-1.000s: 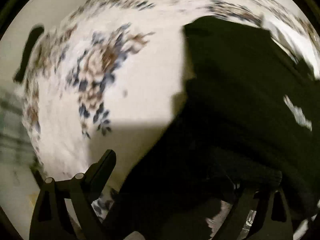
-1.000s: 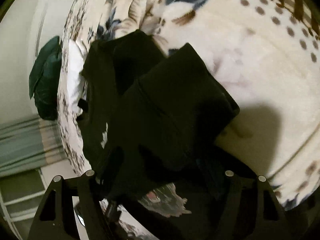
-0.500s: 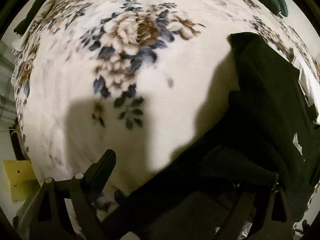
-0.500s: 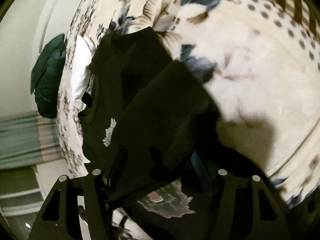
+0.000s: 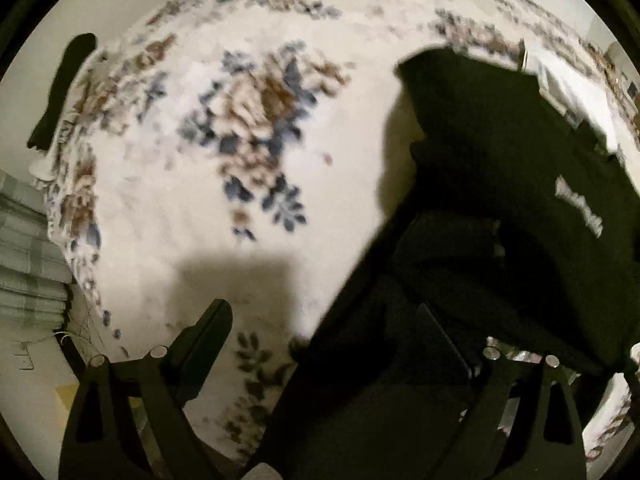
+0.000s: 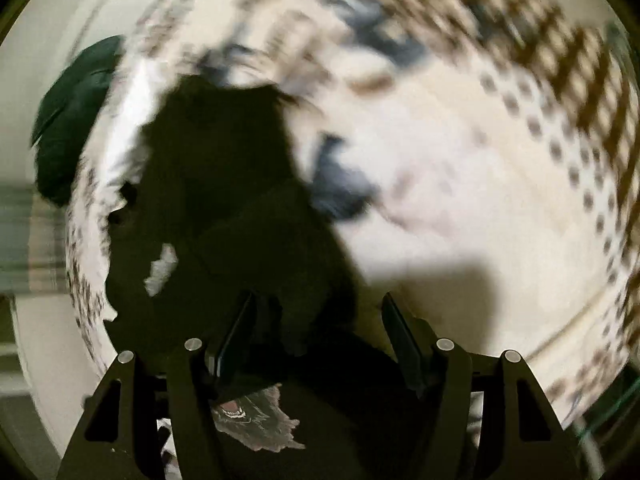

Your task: Fold small clothes

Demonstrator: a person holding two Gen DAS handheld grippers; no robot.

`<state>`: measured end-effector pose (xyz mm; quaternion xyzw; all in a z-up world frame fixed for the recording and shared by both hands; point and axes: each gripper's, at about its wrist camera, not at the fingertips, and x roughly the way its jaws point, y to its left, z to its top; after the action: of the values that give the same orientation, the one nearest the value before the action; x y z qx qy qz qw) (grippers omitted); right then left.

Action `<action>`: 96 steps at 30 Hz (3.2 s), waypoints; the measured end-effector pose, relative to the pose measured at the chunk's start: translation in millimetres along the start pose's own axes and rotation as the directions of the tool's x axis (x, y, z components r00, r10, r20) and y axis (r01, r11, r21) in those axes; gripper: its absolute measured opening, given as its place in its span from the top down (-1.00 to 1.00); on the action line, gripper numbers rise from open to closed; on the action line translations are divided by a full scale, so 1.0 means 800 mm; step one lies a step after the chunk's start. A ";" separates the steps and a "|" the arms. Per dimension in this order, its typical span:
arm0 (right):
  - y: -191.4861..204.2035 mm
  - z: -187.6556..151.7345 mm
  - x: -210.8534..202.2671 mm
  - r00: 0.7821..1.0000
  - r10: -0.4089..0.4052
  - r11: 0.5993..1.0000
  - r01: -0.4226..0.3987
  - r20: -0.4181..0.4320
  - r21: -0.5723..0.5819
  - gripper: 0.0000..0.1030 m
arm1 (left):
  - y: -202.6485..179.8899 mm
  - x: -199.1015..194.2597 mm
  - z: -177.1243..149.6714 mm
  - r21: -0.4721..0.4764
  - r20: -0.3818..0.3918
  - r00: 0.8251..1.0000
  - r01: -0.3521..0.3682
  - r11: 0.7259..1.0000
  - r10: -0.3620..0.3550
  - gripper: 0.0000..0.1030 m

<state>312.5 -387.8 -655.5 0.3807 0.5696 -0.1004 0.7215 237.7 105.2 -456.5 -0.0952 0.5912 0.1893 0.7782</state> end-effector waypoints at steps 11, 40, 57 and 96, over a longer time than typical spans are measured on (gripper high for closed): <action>0.037 0.010 0.052 0.987 -0.157 0.958 0.156 0.012 -0.239 -0.31 | -0.073 0.087 0.096 0.009 -0.043 0.999 0.032 0.999 -0.032 -0.87; 0.286 0.240 0.163 0.937 -0.336 0.638 0.150 -0.099 -0.755 0.00 | -0.307 0.138 0.292 0.719 -0.054 0.997 0.075 0.691 -0.052 -1.00; 0.252 0.272 0.118 0.972 -0.172 0.728 0.014 -0.163 -0.685 0.82 | -0.304 0.131 0.282 0.782 -0.127 0.961 0.249 0.571 -0.245 0.88; -0.025 0.014 -0.041 0.961 0.194 0.977 -0.172 -0.195 0.127 -0.41 | -0.028 0.061 0.107 -0.246 -0.205 0.745 0.589 0.770 -0.635 -0.16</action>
<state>298.8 -418.7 -634.1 0.4787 0.5973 -0.0241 0.6431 333.5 125.9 -480.6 -0.3741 0.6114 -0.0440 0.6959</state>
